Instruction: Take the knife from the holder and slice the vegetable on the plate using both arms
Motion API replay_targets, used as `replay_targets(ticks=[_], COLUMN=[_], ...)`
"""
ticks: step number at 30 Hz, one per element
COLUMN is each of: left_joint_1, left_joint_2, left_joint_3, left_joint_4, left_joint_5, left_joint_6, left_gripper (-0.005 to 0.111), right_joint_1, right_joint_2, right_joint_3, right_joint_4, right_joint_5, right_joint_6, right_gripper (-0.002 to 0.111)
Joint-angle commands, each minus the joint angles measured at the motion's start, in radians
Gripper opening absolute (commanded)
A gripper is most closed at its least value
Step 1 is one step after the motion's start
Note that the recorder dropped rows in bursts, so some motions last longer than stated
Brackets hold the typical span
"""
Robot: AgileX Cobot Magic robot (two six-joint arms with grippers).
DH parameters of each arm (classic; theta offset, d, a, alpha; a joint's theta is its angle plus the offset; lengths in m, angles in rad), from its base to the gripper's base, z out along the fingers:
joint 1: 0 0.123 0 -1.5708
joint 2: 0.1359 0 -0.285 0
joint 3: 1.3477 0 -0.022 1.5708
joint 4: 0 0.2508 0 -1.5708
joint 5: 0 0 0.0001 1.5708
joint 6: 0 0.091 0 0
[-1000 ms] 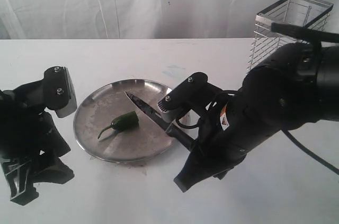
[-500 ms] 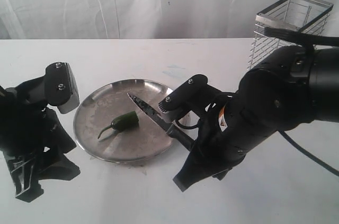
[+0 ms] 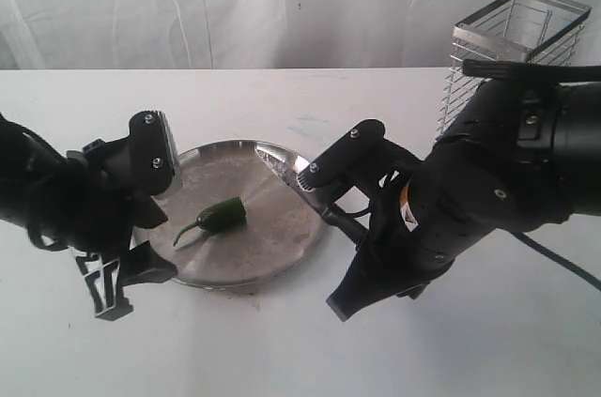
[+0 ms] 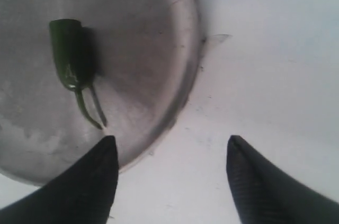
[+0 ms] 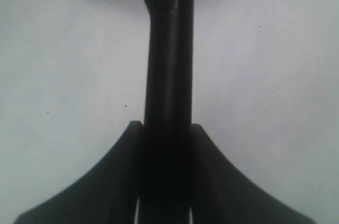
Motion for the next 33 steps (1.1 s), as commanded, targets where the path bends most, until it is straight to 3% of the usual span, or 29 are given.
replay_targets(ticks=[1, 10, 22, 24, 30, 33], left_joint_1=[-0.006, -0.006, 0.010, 0.017, 0.017, 0.017], left_joint_2=[0.096, 0.333, 0.525, 0.535, 0.533, 0.533], left_joint_3=[-0.032, -0.175, -0.364, -0.382, -0.380, -0.380], left_joint_4=[-0.026, -0.026, -0.043, -0.043, -0.046, -0.046], left_joint_5=[-0.121, -0.246, -0.147, -0.086, -0.078, -0.066], left_joint_6=[0.003, 0.076, 0.070, 0.070, 0.067, 0.067], left_gripper=[0.075, 0.074, 0.071, 0.059, 0.000, 0.000], right_joint_1=[-0.017, -0.077, -0.077, -0.077, -0.077, -0.077], right_joint_2=[-0.012, -0.012, -0.012, -0.012, -0.012, -0.012], right_joint_3=[0.000, 0.000, 0.000, 0.000, 0.000, 0.000], right_joint_4=[-0.043, -0.034, 0.004, 0.004, 0.006, 0.013], right_joint_5=[0.003, -0.003, -0.010, -0.010, -0.011, -0.011], right_joint_6=[0.039, 0.056, 0.056, 0.056, 0.056, 0.056], right_gripper=[0.000, 0.000, 0.000, 0.000, 0.000, 0.000])
